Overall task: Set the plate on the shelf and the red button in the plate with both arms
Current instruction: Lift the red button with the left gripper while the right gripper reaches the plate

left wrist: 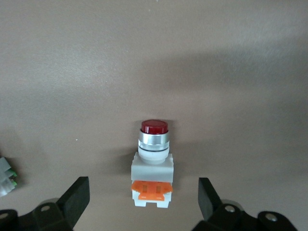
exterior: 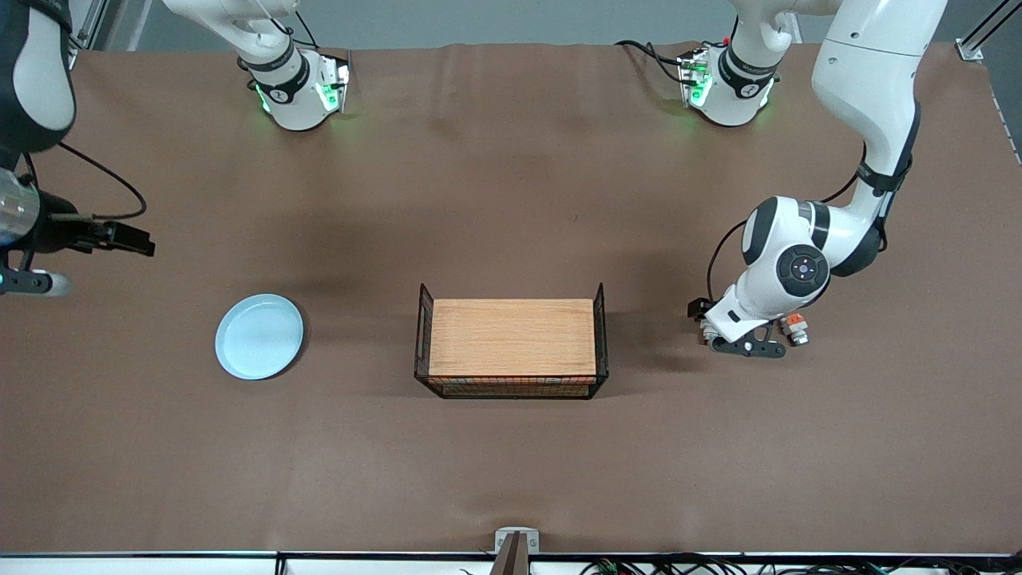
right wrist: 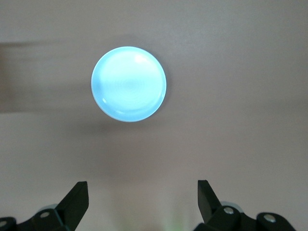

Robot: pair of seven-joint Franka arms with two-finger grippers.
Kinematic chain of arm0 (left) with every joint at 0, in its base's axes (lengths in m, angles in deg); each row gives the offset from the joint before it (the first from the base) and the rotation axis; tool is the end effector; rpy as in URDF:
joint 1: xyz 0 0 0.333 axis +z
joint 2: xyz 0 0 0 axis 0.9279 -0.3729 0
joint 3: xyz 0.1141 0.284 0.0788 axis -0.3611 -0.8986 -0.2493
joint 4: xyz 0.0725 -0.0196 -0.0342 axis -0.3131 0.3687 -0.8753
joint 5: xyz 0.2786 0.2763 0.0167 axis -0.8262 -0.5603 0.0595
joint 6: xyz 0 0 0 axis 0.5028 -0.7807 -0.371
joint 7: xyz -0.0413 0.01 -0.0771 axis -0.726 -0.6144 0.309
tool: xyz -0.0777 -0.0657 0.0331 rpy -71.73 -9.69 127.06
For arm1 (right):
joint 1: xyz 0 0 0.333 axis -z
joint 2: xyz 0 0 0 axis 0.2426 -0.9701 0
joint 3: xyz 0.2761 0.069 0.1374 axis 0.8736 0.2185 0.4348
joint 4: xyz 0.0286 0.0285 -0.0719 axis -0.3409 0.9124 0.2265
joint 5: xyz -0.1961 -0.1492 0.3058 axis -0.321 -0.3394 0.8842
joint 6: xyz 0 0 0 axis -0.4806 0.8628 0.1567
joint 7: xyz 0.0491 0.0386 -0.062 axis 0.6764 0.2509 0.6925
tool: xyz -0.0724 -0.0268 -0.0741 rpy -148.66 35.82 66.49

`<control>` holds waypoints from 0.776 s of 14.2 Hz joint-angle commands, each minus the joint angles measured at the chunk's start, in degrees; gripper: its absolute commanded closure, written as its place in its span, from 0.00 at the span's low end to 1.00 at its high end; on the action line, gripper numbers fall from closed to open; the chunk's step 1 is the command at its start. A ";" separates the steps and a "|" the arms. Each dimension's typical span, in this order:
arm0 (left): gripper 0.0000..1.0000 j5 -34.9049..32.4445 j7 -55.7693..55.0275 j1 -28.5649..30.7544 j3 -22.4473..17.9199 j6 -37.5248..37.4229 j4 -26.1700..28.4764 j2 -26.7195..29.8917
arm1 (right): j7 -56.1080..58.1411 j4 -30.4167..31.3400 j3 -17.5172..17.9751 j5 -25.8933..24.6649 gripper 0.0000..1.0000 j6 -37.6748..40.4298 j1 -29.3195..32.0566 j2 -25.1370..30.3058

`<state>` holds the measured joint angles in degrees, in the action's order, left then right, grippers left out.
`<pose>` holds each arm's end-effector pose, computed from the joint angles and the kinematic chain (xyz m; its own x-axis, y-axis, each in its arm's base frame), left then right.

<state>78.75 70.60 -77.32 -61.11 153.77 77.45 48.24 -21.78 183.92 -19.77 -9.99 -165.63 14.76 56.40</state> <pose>0.5802 -0.1304 0.2060 0.9842 -0.1573 -0.0811 -0.1599 -0.9868 -0.0269 0.5829 -0.0589 0.5055 0.9825 -0.0771 -0.1696 -0.0751 -0.9970 0.0181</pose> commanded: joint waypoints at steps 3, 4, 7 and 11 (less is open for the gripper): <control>0.01 -1.12 0.92 -0.19 0.14 3.67 0.82 -1.68 | 0.67 5.42 0.55 0.06 0.00 -11.39 2.79 -2.98; 0.01 -1.12 0.92 -0.19 0.14 3.76 0.82 -1.77 | 0.67 7.79 0.55 1.11 0.00 -14.81 2.88 -2.98; 0.05 -1.12 0.48 -0.10 0.14 5.07 0.73 -2.82 | 3.46 14.38 0.55 4.71 0.00 -24.83 4.37 -3.50; 0.23 -1.12 0.30 -0.10 0.32 5.61 0.82 -2.91 | 15.41 16.87 0.55 11.91 0.00 -33.47 8.67 -9.90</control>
<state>78.60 71.05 -77.35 -60.95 158.42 77.95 45.25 -11.88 200.87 -19.82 -1.57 -196.74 20.59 49.62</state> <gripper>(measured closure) 0.172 0.000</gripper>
